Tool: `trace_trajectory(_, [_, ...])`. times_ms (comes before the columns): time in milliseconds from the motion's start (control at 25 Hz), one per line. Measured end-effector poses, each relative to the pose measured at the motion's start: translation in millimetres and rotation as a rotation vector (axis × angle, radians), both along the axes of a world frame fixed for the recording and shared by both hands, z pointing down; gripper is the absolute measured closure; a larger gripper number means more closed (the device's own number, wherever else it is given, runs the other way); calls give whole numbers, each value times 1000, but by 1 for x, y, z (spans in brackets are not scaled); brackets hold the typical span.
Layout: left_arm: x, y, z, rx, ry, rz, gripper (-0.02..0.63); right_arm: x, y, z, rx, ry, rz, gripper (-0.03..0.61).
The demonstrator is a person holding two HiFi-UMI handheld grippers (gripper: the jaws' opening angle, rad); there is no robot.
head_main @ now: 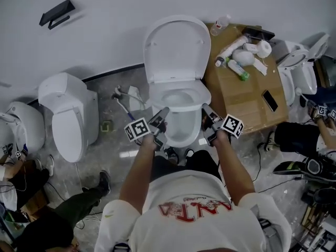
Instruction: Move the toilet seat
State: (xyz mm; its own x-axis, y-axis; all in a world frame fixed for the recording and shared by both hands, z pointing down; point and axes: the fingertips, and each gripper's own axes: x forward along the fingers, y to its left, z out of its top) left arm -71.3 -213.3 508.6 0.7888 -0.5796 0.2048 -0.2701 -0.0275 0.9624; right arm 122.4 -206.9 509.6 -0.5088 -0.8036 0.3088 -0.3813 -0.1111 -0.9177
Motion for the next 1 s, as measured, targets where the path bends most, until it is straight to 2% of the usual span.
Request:
trace_trajectory(240, [3, -14, -5, -26, 5, 18, 463, 3, -13, -5, 11, -4, 58, 417])
trace_trajectory(640, [2, -43, -20, 10, 10, -47, 463, 4, -43, -20, 30, -26, 24, 420])
trace_trajectory(1000, [4, -99, -42, 51, -8, -102, 463, 8, -98, -38, 59, -89, -30, 440])
